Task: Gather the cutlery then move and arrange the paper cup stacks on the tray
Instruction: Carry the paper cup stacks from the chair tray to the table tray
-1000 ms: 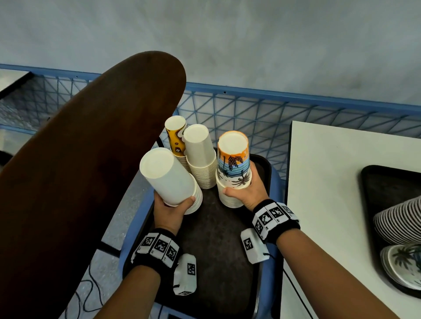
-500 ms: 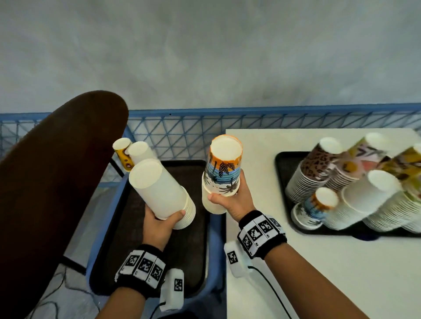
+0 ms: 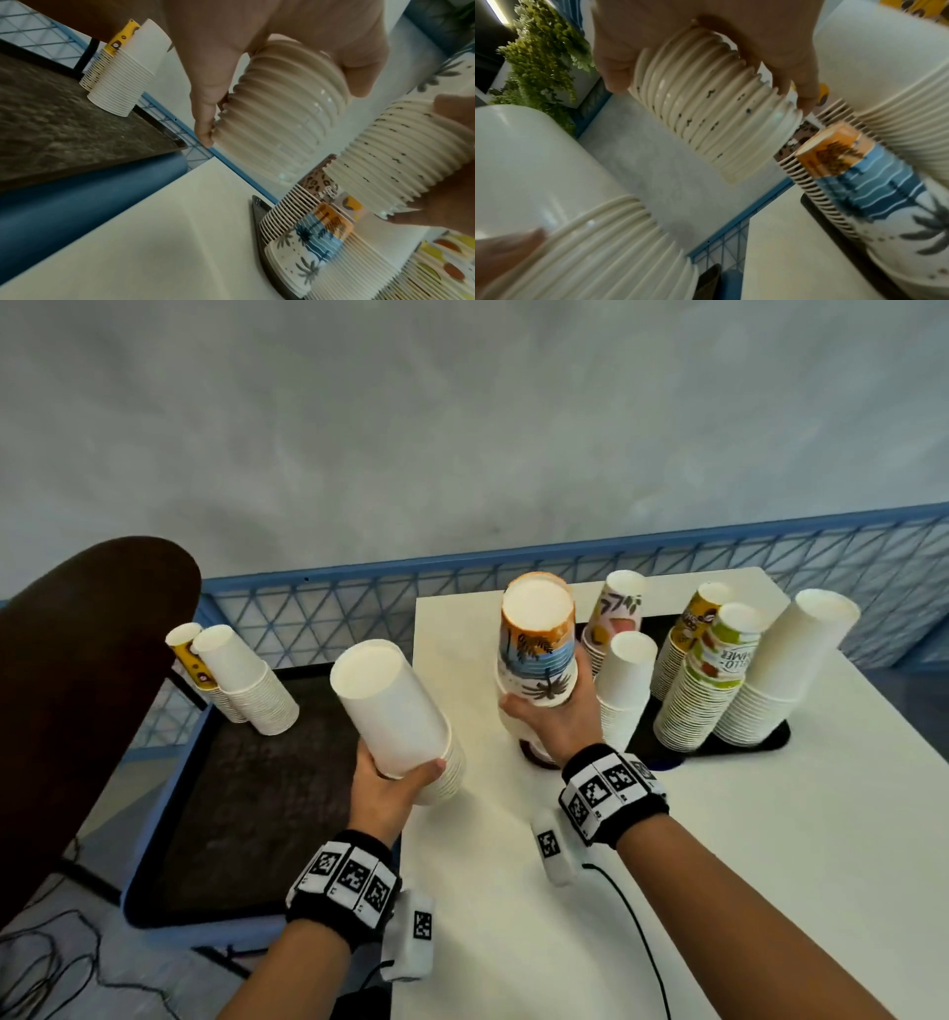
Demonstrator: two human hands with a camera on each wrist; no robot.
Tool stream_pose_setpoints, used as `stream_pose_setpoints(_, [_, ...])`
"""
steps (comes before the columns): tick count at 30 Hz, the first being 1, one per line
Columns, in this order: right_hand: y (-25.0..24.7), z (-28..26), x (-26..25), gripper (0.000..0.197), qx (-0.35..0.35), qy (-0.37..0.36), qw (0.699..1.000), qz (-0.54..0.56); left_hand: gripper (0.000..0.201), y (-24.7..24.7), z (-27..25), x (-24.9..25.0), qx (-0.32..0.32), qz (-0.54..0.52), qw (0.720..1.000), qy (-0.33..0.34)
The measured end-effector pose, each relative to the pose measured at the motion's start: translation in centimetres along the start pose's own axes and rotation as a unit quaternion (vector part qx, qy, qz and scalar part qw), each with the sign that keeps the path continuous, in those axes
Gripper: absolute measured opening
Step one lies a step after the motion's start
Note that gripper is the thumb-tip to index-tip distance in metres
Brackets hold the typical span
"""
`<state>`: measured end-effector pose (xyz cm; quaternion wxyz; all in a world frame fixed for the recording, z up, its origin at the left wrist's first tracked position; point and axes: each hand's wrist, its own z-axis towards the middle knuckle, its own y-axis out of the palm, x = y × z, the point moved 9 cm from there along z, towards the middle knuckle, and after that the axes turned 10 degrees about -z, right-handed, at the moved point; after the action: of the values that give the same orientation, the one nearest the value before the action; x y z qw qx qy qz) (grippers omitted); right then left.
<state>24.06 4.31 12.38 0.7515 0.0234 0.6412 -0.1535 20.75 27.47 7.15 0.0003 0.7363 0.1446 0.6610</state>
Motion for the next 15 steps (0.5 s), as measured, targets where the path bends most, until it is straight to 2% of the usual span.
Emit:
stream_pose_setpoints(2, [-1.9, 0.5, -0.3, 0.08, 0.023, -0.001, 1.0, 0.007, 0.104, 1.4, -1.1, -0.2, -0.004, -0.001, 1.0, 0.0])
stream_pose_setpoints(6, [-4.0, 1.5, -0.3, 0.078, 0.032, 0.0, 0.999, -0.001, 0.102, 3.5, -2.0, -0.6, -0.021, 0.017, 1.0, -0.005])
stream_pose_setpoints(15, [-3.3, 3.1, 3.6, 0.082, 0.048, 0.043, 0.997, -0.034, 0.095, 3.9, -0.7, -1.0, -0.024, 0.033, 0.999, -0.007])
